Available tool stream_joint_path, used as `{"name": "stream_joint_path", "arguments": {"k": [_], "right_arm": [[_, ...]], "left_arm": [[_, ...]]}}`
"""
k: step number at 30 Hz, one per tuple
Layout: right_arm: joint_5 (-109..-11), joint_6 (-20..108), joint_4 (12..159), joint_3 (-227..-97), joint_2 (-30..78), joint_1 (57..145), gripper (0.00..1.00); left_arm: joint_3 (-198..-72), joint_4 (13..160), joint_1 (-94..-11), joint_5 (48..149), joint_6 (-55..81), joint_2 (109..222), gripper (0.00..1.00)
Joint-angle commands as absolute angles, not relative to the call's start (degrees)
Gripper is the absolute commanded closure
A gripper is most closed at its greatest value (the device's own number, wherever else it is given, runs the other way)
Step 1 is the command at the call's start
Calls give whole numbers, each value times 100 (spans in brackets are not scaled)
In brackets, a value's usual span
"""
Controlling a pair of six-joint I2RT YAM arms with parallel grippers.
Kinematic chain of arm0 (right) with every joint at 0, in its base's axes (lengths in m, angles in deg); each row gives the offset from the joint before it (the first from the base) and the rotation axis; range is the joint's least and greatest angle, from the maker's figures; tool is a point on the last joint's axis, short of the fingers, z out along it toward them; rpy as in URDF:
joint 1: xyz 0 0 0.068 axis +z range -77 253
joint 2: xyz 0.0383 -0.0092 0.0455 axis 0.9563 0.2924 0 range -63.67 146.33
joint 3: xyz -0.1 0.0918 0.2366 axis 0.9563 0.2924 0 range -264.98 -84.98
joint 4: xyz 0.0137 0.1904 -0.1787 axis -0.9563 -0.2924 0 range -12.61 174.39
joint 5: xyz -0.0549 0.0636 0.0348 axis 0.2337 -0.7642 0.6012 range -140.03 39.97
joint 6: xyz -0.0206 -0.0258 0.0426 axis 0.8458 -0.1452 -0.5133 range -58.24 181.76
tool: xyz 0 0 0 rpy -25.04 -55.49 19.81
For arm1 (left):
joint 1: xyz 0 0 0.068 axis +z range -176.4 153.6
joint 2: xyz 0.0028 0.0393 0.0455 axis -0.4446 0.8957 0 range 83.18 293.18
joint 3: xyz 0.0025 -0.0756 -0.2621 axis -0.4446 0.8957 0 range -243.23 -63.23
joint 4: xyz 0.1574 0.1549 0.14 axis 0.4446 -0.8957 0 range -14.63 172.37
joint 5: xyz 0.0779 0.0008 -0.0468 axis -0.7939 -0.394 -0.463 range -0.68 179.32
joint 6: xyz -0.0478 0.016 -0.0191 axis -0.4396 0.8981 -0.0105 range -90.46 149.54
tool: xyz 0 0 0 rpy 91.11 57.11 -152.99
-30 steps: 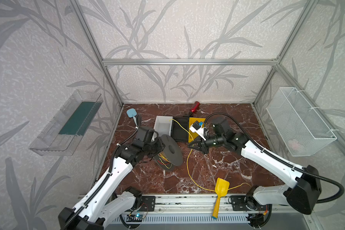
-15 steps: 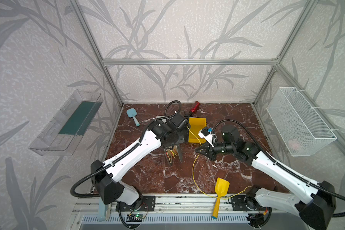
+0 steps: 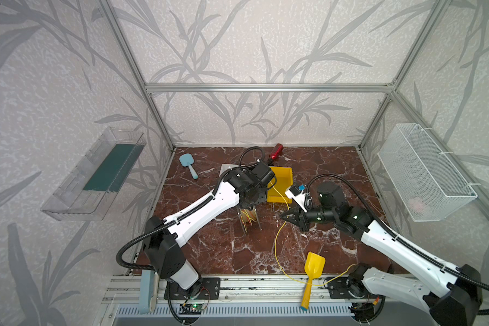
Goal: Wrap the cables
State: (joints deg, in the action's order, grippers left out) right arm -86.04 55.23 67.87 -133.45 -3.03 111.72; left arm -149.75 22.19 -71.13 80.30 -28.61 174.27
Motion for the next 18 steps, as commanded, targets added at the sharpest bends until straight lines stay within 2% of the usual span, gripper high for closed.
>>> {"name": "stream_joint_path", "arguments": {"k": [1,6,10,14,18], "right_arm": [[-8597,5446,6753,-13332,-277,11158,100],[-8464,5388,6711,-13358,-274,11163,100],[-8426,5368,6561,-13398,-294,11150,100],[-8487,5357,6417,-13480,-247,11152,100],[-8484,5350,6273,-13616,-114,11156,100]], "left_arm": [[-14964,2175,-7113,7928,-2928,17426,96],[-14952,2199,-7113,7982,-2934,17568,91],[-15055,2254,-7117,8022,-2945,17574,71],[-15313,2154,-7118,7930,-2900,17484,65],[-15449,2166,-7094,7929,-2809,17169,55]]}}
